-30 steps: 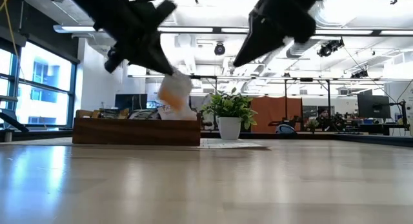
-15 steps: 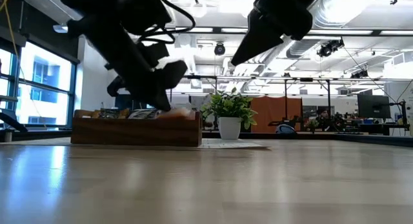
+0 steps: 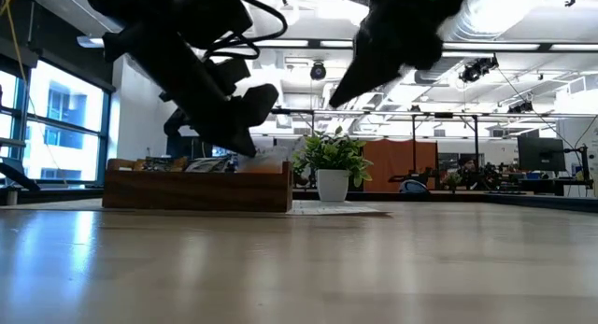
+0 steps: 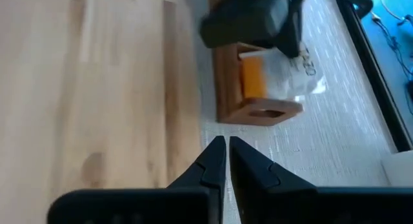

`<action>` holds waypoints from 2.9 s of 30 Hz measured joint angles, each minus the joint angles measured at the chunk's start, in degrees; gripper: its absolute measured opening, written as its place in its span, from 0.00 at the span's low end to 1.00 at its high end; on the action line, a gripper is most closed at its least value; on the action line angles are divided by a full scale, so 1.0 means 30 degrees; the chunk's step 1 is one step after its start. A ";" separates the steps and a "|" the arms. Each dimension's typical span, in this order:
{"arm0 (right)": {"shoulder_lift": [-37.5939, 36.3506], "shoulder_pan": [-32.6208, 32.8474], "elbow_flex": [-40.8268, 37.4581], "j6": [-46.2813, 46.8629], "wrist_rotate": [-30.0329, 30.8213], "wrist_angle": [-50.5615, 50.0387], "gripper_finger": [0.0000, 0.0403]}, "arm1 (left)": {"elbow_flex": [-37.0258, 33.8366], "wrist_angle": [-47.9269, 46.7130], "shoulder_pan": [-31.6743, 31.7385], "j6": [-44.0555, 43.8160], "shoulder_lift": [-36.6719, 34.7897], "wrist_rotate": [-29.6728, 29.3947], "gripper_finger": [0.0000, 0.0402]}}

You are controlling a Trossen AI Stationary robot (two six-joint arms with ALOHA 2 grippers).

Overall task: Pick & Place Tea
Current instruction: Put the orange tea bag into the right section of the wooden organizer, then return to Home Position

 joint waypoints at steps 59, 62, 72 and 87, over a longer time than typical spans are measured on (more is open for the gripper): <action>0.5194 -0.6001 -0.0264 -0.3214 -0.4973 0.8364 0.00 | 0.1821 -0.0960 0.0007 0.5292 -0.0401 0.4979 0.00; 0.5195 -0.6001 -0.0264 -0.3212 -0.4978 0.8356 0.00 | 0.1821 -0.1013 0.0007 0.5490 -0.0398 0.4899 0.00; 0.5202 -0.5977 -0.0264 -0.3004 -0.5056 0.8342 0.00 | 0.1821 -0.1848 0.0000 0.6375 -0.0386 0.4118 0.22; 0.5154 -0.5422 -0.0287 -0.3019 -0.4845 0.8551 0.00 | 0.2631 -0.7180 -0.0029 0.2559 -0.4337 0.3947 0.36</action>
